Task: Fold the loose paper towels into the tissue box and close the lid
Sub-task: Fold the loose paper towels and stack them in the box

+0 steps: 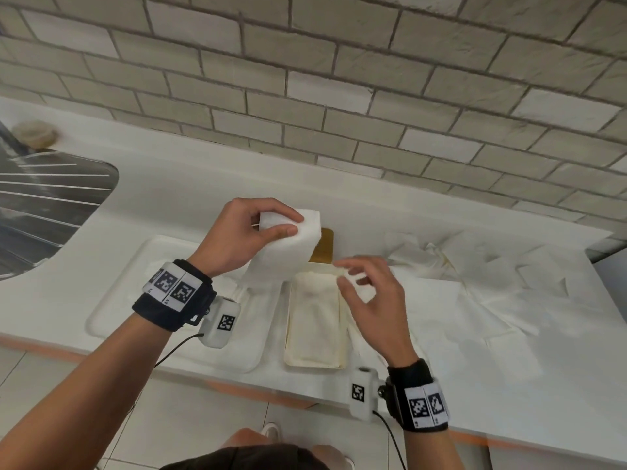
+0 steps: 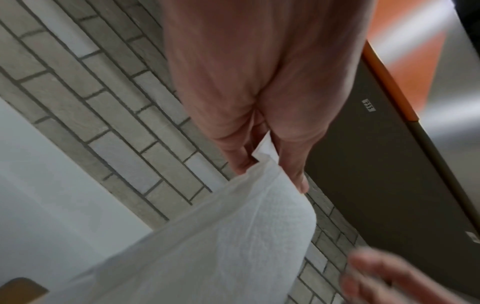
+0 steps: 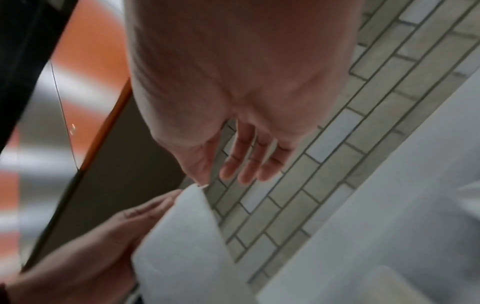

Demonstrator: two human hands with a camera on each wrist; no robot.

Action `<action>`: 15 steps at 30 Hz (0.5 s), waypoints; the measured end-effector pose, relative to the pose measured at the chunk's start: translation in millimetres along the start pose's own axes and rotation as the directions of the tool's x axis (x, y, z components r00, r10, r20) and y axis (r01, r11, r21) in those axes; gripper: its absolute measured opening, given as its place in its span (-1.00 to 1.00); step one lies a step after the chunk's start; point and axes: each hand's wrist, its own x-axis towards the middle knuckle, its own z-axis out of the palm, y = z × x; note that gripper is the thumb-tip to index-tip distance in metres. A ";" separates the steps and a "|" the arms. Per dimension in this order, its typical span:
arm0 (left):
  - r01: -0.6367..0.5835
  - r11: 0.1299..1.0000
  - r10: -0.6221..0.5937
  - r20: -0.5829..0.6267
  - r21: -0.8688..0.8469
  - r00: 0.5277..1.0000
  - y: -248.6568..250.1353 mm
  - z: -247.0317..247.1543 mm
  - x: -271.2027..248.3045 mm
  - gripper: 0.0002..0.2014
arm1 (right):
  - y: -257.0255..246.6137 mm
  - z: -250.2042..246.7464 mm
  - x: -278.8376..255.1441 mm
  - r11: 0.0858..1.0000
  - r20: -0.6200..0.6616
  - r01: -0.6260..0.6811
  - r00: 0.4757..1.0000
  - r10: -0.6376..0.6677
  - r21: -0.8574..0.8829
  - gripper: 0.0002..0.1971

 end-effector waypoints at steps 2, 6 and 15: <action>-0.033 0.999 0.034 0.054 -0.016 0.998 8.0 7.5 -3.3 -0.88 | -28.0 -0.3 11.3 0.996 -0.099 0.049 0.994 -0.042 0.075 -0.73; -0.101 0.995 0.102 0.106 -0.020 0.989 15.6 18.4 -9.0 -0.90 | -41.5 5.1 24.3 0.992 -0.059 0.008 0.998 -0.001 0.124 -0.68; -0.095 0.993 0.101 0.085 -0.070 0.991 10.9 24.4 -16.2 -0.78 | -31.7 0.2 22.4 0.910 0.048 -0.095 0.995 0.082 0.403 -0.88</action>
